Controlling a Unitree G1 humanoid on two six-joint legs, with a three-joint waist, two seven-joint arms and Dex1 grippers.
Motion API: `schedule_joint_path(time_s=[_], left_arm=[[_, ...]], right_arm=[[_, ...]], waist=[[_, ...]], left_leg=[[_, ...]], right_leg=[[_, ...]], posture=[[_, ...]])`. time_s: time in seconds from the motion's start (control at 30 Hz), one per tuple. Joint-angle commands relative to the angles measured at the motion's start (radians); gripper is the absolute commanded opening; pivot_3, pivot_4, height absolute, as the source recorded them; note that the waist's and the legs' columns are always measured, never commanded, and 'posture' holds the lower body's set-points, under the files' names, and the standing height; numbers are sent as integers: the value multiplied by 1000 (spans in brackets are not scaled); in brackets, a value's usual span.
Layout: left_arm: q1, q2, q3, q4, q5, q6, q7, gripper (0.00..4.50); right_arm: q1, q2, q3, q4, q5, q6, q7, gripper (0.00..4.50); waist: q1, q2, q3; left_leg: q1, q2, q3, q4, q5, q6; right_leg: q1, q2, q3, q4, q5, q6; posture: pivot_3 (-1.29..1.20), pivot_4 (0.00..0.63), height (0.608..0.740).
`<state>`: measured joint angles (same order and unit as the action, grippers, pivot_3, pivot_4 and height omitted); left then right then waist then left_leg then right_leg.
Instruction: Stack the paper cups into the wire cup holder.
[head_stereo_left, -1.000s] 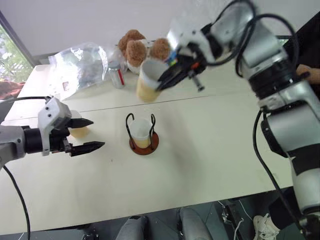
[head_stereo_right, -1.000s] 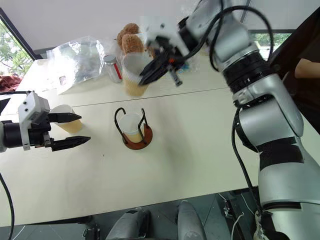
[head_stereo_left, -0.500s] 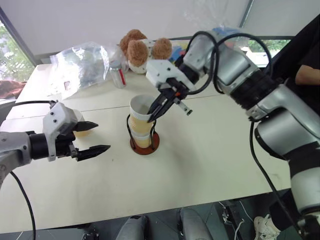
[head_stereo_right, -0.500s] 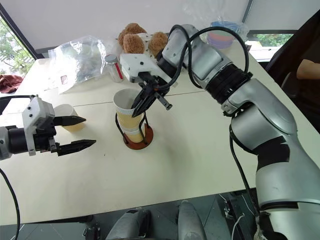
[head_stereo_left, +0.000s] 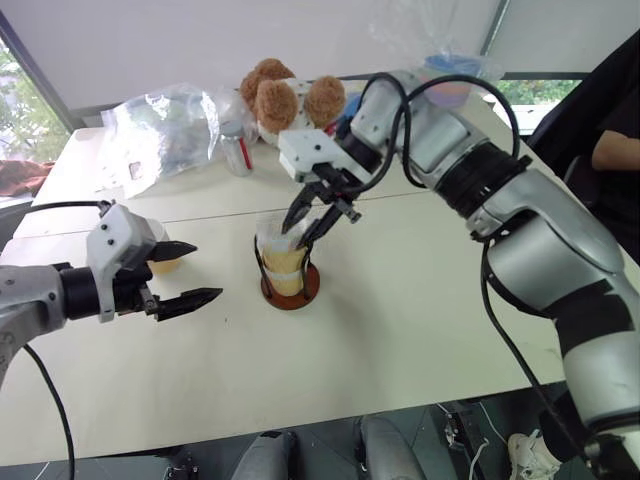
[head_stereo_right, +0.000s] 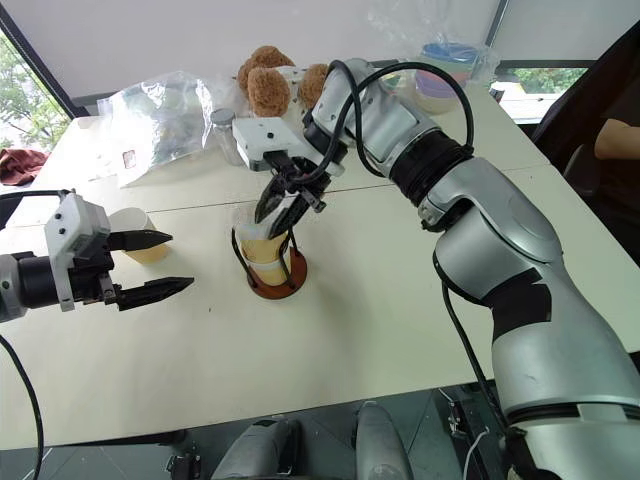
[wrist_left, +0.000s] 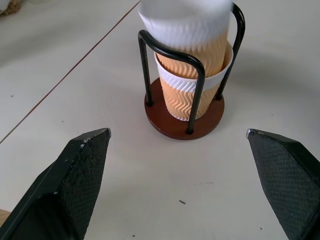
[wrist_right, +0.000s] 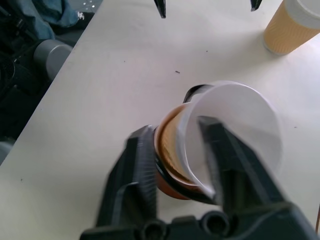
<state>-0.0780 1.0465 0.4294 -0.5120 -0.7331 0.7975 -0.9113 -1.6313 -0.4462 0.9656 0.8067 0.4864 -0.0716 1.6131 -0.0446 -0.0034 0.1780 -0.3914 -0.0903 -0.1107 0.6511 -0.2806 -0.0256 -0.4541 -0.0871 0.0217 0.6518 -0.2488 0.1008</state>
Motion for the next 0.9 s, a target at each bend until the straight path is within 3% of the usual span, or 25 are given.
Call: schedule_joint_path(time_s=[0.03,0.1,0.3,0.43,0.53,0.67,0.9], left_arm=[[-21,8,25,2,2,-21,-2,4500],[-34,9,21,13,14,-32,1,4500],[7,99,114,93,171,-124,-31,4500],[27,173,157,199,255,-222,-106,4500],[57,209,172,303,293,-283,-198,4500],[-15,261,67,533,418,-525,-234,4500],[-263,246,-167,842,526,-780,-323,4500]], right_arm=[[-47,-14,-8,-28,28,4,1,3297],[-49,-7,-36,-5,21,4,1,4337],[-15,-70,-374,-28,139,235,1,4337],[140,-157,-610,-288,262,503,-43,4337],[298,-196,-716,-506,280,616,-169,4337],[531,-241,-799,-737,249,692,-323,4337],[684,-277,-872,-902,242,779,-425,4337]], waist=[[0,0,0],[0,0,0],[1,0,0],[14,-1,-1],[13,-1,0],[13,-1,-1],[23,-1,-1]], left_leg=[[0,0,0,0,0,0],[0,0,0,0,0,0],[0,0,0,0,0,0],[-1,0,-1,-3,0,0],[-1,0,0,-1,-1,1],[-1,0,1,-1,-1,1],[-1,0,3,1,-1,2]], right_leg=[[0,0,0,0,0,0],[0,0,0,0,0,0],[0,0,0,0,0,0],[0,0,-1,-2,0,0],[1,-1,-2,-3,0,0],[0,-1,-1,-2,0,0],[1,-1,-2,-1,1,-1]], posture=[[0,150,740],[0,150,740],[0,150,740],[0,150,740],[0,150,740],[0,150,740],[0,150,740]])
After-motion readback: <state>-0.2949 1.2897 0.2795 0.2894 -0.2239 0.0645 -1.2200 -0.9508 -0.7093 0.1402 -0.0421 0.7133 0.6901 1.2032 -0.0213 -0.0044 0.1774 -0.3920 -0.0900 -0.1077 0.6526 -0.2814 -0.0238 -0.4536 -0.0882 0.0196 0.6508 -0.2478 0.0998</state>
